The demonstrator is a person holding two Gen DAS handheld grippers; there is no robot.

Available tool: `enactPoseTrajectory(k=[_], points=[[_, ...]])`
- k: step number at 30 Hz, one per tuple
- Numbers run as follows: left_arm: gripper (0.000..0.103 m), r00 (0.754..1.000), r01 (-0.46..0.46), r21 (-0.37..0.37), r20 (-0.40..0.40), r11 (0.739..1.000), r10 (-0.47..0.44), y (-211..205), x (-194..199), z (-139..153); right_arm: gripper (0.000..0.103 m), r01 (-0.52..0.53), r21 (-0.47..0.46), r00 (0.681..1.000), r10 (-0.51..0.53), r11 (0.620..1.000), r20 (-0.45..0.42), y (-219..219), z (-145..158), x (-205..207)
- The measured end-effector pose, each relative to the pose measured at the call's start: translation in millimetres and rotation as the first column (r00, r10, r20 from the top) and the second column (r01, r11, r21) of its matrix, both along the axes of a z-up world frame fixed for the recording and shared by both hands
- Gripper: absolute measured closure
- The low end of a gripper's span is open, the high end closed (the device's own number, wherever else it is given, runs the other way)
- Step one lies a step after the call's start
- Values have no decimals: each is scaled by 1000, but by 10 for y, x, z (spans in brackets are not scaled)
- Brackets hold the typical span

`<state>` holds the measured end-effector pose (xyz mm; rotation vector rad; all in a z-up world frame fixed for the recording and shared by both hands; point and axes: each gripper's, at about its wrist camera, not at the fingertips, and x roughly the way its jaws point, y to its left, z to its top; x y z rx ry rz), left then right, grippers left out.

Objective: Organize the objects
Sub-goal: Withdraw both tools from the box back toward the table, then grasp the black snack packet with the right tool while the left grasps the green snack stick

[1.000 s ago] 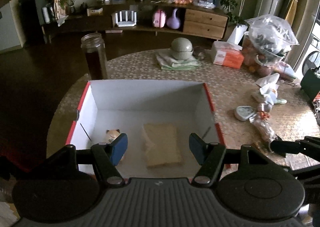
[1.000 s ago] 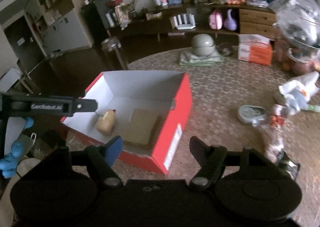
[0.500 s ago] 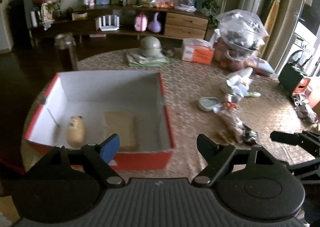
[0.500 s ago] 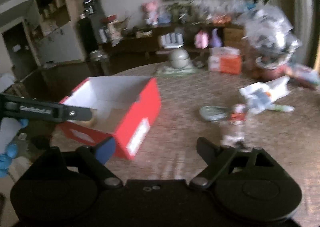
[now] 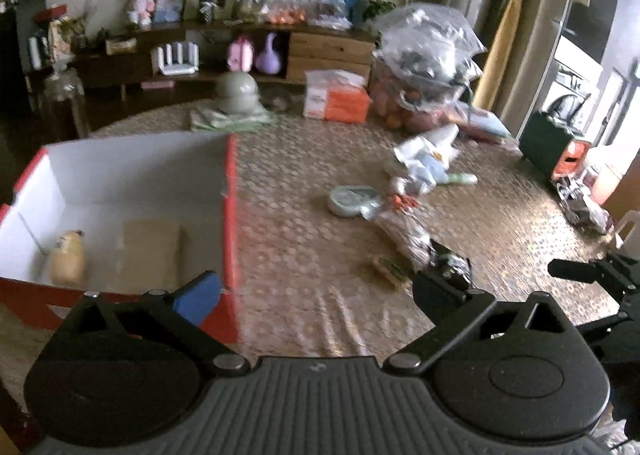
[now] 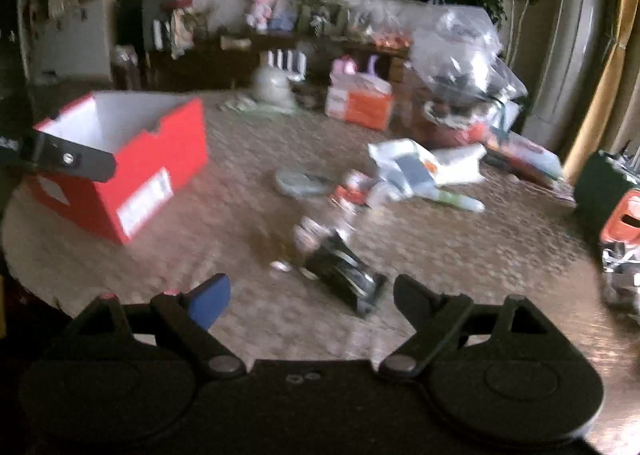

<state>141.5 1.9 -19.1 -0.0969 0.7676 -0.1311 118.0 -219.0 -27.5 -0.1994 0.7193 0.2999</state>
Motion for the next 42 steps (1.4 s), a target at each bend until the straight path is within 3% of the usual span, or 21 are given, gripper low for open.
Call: enactPoseTrajectory(k=[8, 14, 18, 25, 29, 42], points=[[0, 996, 88, -26, -21, 996, -88, -324, 134, -273, 15, 33, -25, 997, -35, 999, -64, -355, -158, 207], [0, 986, 164, 69, -41, 984, -161, -578, 313, -529, 15, -37, -2, 993, 37, 999, -115, -480, -275, 417], [0, 980, 188, 66, -78, 980, -183, -659, 507, -664, 16, -53, -34, 988, 47, 998, -147, -489, -371, 606], [0, 971, 138, 26, -202, 990, -130, -729, 943, -923, 17, -137, -42, 978, 129, 990, -163, -421, -503, 811], [0, 960, 68, 46, -275, 997, -52, -758, 1165, -1076, 17, -151, -48, 976, 141, 987, -169, -379, -559, 941], [1, 952, 11, 76, -304, 997, 13, -921, 1423, -1217, 20, -179, -80, 974, 165, 981, -153, -252, -739, 1135]])
